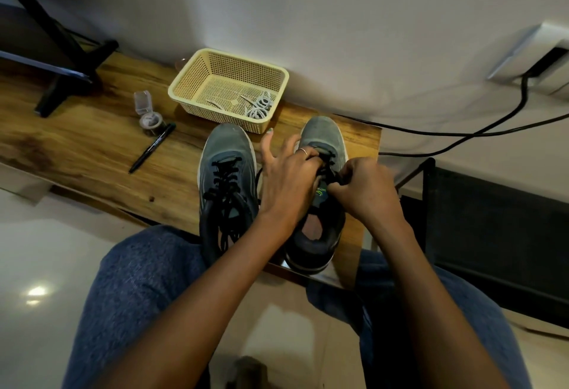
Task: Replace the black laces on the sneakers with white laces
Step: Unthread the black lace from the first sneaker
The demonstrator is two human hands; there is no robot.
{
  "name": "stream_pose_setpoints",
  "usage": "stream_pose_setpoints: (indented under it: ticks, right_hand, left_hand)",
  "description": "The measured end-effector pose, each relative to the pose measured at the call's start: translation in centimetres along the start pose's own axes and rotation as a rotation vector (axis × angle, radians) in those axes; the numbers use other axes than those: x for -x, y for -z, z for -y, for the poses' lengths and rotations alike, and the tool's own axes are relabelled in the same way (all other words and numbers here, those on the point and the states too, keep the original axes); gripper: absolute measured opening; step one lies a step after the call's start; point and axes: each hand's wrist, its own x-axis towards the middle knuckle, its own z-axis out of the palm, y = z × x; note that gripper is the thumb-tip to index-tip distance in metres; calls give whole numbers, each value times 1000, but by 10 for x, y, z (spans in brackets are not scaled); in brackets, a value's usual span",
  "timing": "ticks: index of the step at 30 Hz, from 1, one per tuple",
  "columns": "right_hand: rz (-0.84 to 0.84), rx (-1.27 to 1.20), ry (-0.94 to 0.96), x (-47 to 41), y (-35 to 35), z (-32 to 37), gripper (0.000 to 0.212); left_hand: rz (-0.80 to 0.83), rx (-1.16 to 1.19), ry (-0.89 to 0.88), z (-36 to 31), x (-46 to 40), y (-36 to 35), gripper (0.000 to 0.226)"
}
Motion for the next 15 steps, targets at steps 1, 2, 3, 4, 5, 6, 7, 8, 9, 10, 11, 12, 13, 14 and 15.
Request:
stream_pose_setpoints:
  ticks: [1, 2, 3, 4, 5, 6, 7, 8, 9, 10, 11, 12, 13, 14, 15]
  right_hand:
    - [1, -4, 0, 0, 0, 0, 15]
    - [1, -9, 2, 1, -1, -1, 15]
    - [4, -15, 1, 1, -1, -1, 14]
    - [9, -21, -3, 1, -2, -1, 15]
    - [14, -32, -14, 1, -2, -1, 15]
    - [15, -47, -26, 0, -3, -2, 15]
    - [14, -64, -39, 0, -3, -2, 16]
    - [10, -80, -52, -1, -3, -3, 17]
    - [6, -90, -66, -1, -3, -4, 17]
    - [2, -99, -75, -2, -2, -5, 17]
    - [1, -102, -82, -2, -1, -6, 16]
    - [-1, -102, -84, -2, 0, -6, 16]
    - [-1, -99, -86, -2, 0, -6, 16]
    - [-1, -98, -87, -2, 1, -6, 17]
    - [0, -92, -85, -2, 0, -5, 17]
  left_hand:
    - [-35, -14, 4, 1, 0, -1, 12]
    - [-60, -32, 8, 1, 0, -2, 10]
    - [-76, -49, 12, 0, -1, -4, 11]
    - [-86, -57, 13, -1, -1, -5, 12]
    - [-94, -55, 15, -2, -1, -6, 13]
    - [-106, -45, 19, -3, 0, -7, 12]
    - [-126, -31, 22, -5, 0, -8, 11]
    - [-153, -16, 28, -6, 0, -9, 9]
    - [-186, -1, 39, -6, 1, -10, 8]
    - [-223, 18, 61, -6, 0, -8, 7]
    - [-259, 46, 106, -4, -2, -6, 7]
    - [-289, 92, 181, -2, -4, -3, 9]
    - [-308, 155, 285, 1, -6, 1, 11]
    - [-323, 225, 397, 4, -8, 5, 14]
    - [-336, 282, 485, 7, -10, 8, 15]
